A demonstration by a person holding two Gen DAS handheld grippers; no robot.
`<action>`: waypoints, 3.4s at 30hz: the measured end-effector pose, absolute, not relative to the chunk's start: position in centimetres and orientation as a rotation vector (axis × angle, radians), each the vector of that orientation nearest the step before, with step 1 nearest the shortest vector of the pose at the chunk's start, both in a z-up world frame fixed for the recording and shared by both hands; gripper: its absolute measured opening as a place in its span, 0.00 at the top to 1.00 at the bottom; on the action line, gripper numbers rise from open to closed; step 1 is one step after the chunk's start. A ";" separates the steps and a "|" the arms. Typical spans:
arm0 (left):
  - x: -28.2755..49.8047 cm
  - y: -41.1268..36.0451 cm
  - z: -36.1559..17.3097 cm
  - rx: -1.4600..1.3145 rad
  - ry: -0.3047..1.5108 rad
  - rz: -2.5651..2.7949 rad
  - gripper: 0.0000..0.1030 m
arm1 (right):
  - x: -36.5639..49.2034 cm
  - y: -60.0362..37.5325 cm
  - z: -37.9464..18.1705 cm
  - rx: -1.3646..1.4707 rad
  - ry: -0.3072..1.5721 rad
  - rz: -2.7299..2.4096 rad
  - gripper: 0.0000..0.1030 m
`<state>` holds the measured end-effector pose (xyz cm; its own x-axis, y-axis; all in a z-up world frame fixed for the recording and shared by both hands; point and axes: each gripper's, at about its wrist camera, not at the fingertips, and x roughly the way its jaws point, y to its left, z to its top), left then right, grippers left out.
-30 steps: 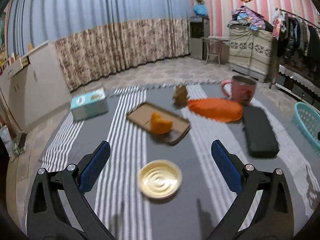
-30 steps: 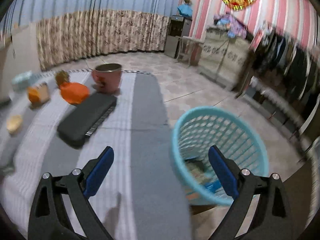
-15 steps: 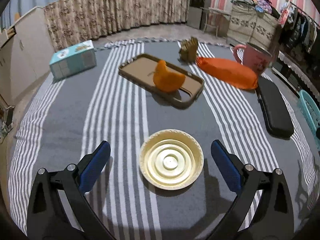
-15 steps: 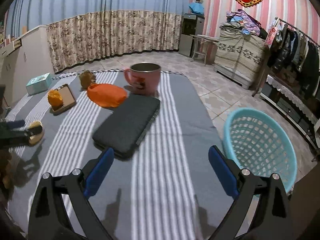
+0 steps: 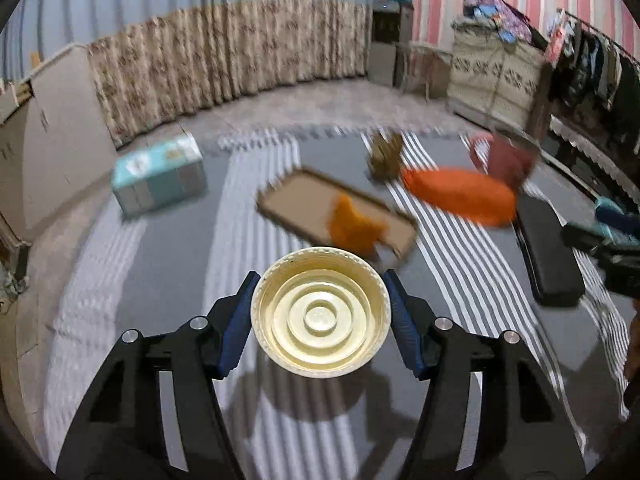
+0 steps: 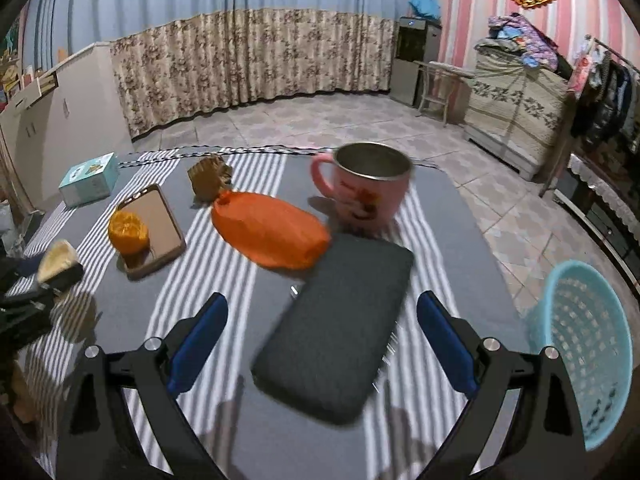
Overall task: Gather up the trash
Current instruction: 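Grasp the orange cloth bag with the right tool and lift it, then drop the lid from the left tool while the right tool drops the orange bag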
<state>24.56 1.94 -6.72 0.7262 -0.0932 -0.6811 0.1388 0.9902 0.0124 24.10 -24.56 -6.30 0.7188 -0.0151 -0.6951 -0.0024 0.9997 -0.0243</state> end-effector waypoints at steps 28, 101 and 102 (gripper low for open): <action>26.3 2.2 -3.0 0.134 0.601 -0.077 0.41 | 32.3 -19.7 -10.5 -0.163 0.891 0.255 0.91; 18.7 -33.3 -1.6 0.199 0.514 -0.508 0.07 | 13.3 -55.8 -9.1 0.311 0.797 -0.263 0.38; 18.8 -32.9 -1.5 0.193 0.515 -0.501 0.07 | 13.5 -55.5 -9.3 0.299 0.807 -0.270 0.37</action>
<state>18.77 -32.88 -1.49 0.7536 -0.4086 -0.5149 0.5035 0.8624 0.0527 13.55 -55.52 -9.27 0.6617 -0.1219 -0.7398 0.3473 0.9243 0.1583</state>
